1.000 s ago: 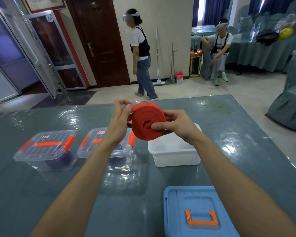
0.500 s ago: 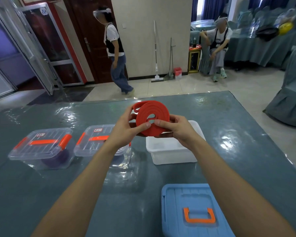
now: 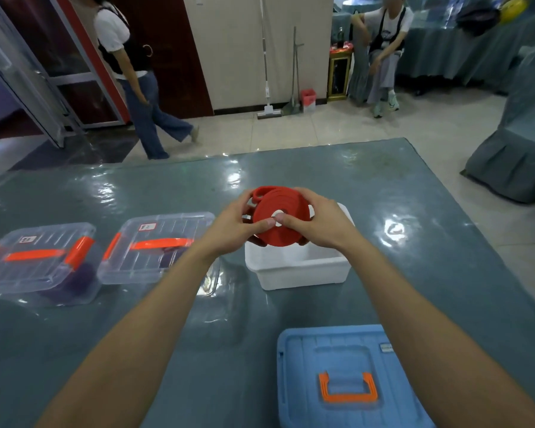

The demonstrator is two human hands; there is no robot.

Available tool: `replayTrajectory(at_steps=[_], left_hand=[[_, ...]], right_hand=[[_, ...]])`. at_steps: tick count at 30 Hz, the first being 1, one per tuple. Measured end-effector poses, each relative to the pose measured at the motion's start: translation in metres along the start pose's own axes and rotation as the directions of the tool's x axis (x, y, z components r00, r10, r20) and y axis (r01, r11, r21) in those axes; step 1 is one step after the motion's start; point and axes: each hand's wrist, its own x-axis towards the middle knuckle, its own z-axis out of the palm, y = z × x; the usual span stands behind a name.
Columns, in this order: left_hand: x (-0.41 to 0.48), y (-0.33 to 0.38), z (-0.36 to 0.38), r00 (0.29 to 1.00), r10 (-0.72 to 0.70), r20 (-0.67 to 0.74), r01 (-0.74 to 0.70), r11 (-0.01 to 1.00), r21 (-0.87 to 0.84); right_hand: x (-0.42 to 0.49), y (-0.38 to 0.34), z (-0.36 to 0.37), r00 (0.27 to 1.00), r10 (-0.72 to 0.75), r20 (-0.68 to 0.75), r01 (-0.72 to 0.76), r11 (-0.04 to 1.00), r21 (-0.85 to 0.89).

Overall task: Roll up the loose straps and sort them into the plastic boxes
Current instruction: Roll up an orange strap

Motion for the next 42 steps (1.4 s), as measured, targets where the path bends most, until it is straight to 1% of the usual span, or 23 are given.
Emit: replayTrajectory(at_steps=[2, 4, 7, 9, 12, 16, 19, 22, 25, 27, 29, 31, 33, 34, 38, 40, 42], left_hand=[[0.018, -0.008, 0.004, 0.998, -0.052, 0.024, 0.052, 0.998, -0.02], [0.035, -0.019, 0.009, 0.992, -0.112, 0.051, 0.114, 0.993, -0.037], [0.06, -0.044, 0.022, 0.967, -0.22, 0.132, 0.229, 0.971, -0.061], [0.073, -0.063, 0.033, 0.943, -0.288, 0.168, 0.306, 0.948, -0.092], [0.088, -0.087, 0.05, 0.904, -0.381, 0.194, 0.411, 0.899, -0.152], [0.102, -0.11, 0.07, 0.858, -0.466, 0.215, 0.507, 0.835, -0.215], [0.11, -0.124, 0.083, 0.819, -0.533, 0.213, 0.572, 0.786, -0.235], [0.119, -0.134, 0.09, 0.782, -0.596, 0.182, 0.621, 0.769, -0.153], [0.126, -0.143, 0.091, 0.775, -0.619, 0.128, 0.62, 0.784, 0.036], [0.13, -0.147, 0.089, 0.793, -0.599, 0.108, 0.556, 0.786, 0.271], [0.131, -0.151, 0.09, 0.807, -0.58, 0.11, 0.464, 0.739, 0.489], [0.13, -0.156, 0.09, 0.836, -0.538, 0.108, 0.382, 0.712, 0.589], [0.128, -0.162, 0.089, 0.853, -0.514, 0.087, 0.364, 0.707, 0.606], [0.129, -0.164, 0.088, 0.852, -0.52, 0.067, 0.382, 0.703, 0.599], [0.134, -0.169, 0.085, 0.812, -0.583, -0.003, 0.508, 0.705, 0.494], [0.135, -0.17, 0.085, 0.806, -0.592, -0.013, 0.519, 0.695, 0.497], [0.136, -0.17, 0.086, 0.814, -0.58, -0.033, 0.522, 0.705, 0.48]], right_hand=[[0.009, 0.014, -0.001, 0.999, 0.016, 0.034, -0.016, 1.0, -0.019], [0.017, 0.032, -0.003, 0.994, 0.046, 0.104, -0.045, 0.999, -0.01], [0.03, 0.059, 0.001, 0.976, 0.095, 0.197, -0.08, 0.994, -0.08], [0.037, 0.077, 0.008, 0.966, 0.137, 0.219, -0.1, 0.98, -0.169], [0.047, 0.101, 0.018, 0.93, 0.264, 0.255, -0.168, 0.924, -0.342], [0.065, 0.129, 0.029, 0.907, 0.318, 0.275, -0.12, 0.823, -0.556], [0.075, 0.144, 0.035, 0.888, 0.345, 0.305, -0.088, 0.778, -0.622], [0.081, 0.156, 0.045, 0.876, 0.355, 0.327, -0.069, 0.762, -0.643], [0.084, 0.164, 0.055, 0.856, 0.379, 0.352, -0.06, 0.748, -0.661], [0.083, 0.17, 0.063, 0.842, 0.391, 0.372, -0.054, 0.746, -0.664], [0.08, 0.173, 0.072, 0.84, 0.39, 0.377, -0.037, 0.736, -0.676], [0.079, 0.174, 0.08, 0.842, 0.385, 0.379, -0.018, 0.721, -0.693], [0.08, 0.174, 0.084, 0.843, 0.384, 0.376, -0.011, 0.711, -0.703], [0.08, 0.174, 0.083, 0.841, 0.391, 0.374, -0.016, 0.709, -0.705], [0.081, 0.171, 0.082, 0.831, 0.425, 0.358, -0.057, 0.707, -0.705], [0.08, 0.17, 0.082, 0.832, 0.433, 0.346, -0.075, 0.706, -0.704], [0.08, 0.169, 0.081, 0.832, 0.445, 0.331, -0.097, 0.704, -0.703]])
